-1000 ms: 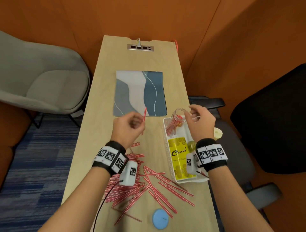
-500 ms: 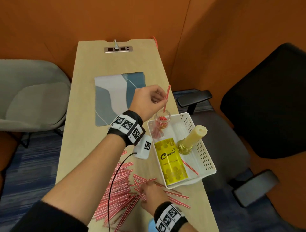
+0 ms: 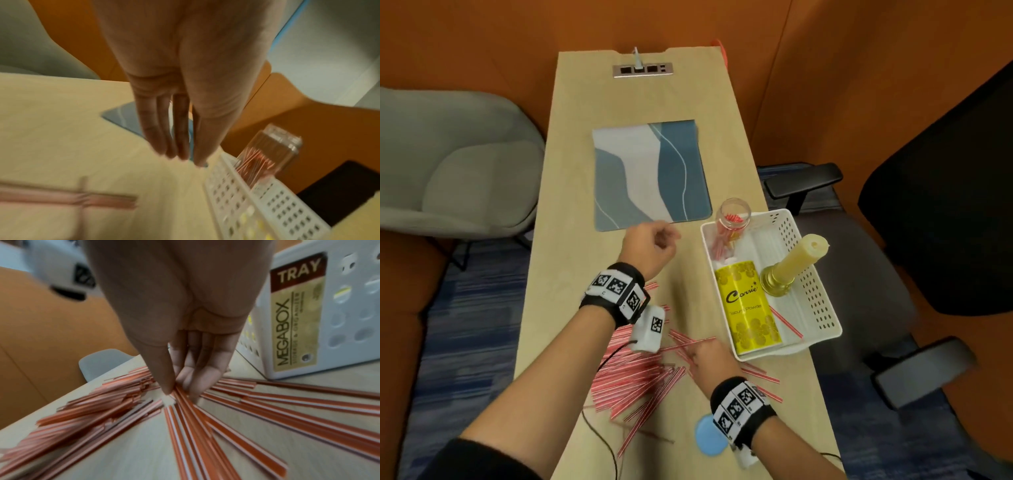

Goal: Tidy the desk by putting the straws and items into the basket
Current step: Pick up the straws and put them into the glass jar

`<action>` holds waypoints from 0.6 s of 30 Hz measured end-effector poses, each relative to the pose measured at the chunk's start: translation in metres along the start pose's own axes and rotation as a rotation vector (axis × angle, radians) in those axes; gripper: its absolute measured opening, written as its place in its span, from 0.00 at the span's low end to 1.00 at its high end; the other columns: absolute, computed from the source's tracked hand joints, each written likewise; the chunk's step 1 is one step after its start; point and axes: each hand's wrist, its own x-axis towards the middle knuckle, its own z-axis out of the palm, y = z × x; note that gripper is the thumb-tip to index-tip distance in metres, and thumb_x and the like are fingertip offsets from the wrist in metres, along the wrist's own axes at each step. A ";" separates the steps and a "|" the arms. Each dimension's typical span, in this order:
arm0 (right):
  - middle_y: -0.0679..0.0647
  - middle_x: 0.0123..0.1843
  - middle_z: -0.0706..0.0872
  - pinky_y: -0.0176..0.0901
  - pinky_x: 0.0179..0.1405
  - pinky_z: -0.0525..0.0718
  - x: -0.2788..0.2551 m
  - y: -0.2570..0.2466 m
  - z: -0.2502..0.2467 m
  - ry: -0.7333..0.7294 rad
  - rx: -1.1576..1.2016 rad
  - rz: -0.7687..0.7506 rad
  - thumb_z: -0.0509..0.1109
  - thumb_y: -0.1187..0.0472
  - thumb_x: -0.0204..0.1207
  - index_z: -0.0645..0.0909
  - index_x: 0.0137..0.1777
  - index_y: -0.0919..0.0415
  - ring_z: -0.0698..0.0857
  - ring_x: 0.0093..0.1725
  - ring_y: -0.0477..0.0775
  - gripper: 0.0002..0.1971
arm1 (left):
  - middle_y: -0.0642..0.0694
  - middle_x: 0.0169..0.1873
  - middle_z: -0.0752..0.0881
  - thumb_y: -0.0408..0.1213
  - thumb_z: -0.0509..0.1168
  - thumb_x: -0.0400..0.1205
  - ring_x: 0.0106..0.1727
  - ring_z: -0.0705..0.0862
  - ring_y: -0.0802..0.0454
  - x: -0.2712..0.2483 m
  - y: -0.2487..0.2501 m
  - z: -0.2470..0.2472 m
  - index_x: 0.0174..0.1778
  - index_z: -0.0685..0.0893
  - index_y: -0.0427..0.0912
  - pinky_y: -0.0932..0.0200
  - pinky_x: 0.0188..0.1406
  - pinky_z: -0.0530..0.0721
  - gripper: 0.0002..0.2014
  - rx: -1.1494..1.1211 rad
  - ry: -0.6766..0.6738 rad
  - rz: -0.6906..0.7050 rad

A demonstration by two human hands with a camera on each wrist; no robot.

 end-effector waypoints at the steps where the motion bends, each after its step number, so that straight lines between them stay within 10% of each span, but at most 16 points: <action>1: 0.58 0.52 0.90 0.46 0.56 0.84 0.000 -0.001 -0.002 0.005 0.012 0.002 0.67 0.64 0.78 0.88 0.55 0.58 0.87 0.55 0.60 0.10 | 0.54 0.33 0.89 0.31 0.72 0.74 0.35 0.86 0.57 -0.012 -0.016 -0.002 0.40 0.91 0.48 0.60 0.44 0.87 0.07 0.076 -0.087 -0.062; 7: 0.54 0.46 0.90 0.40 0.50 0.86 -0.005 -0.011 -0.016 0.069 0.097 0.048 0.73 0.61 0.74 0.90 0.47 0.56 0.88 0.47 0.53 0.05 | 0.52 0.42 0.91 0.45 0.81 0.70 0.46 0.88 0.55 -0.084 -0.070 -0.002 0.44 0.93 0.47 0.61 0.50 0.86 0.10 0.481 -0.596 -0.261; 18: 0.50 0.39 0.89 0.35 0.46 0.83 -0.007 -0.028 -0.049 0.090 0.048 0.021 0.78 0.59 0.71 0.91 0.46 0.54 0.85 0.39 0.46 0.05 | 0.50 0.50 0.91 0.41 0.73 0.79 0.52 0.88 0.50 -0.117 -0.090 0.007 0.51 0.92 0.47 0.58 0.56 0.84 0.07 0.526 -0.501 -0.156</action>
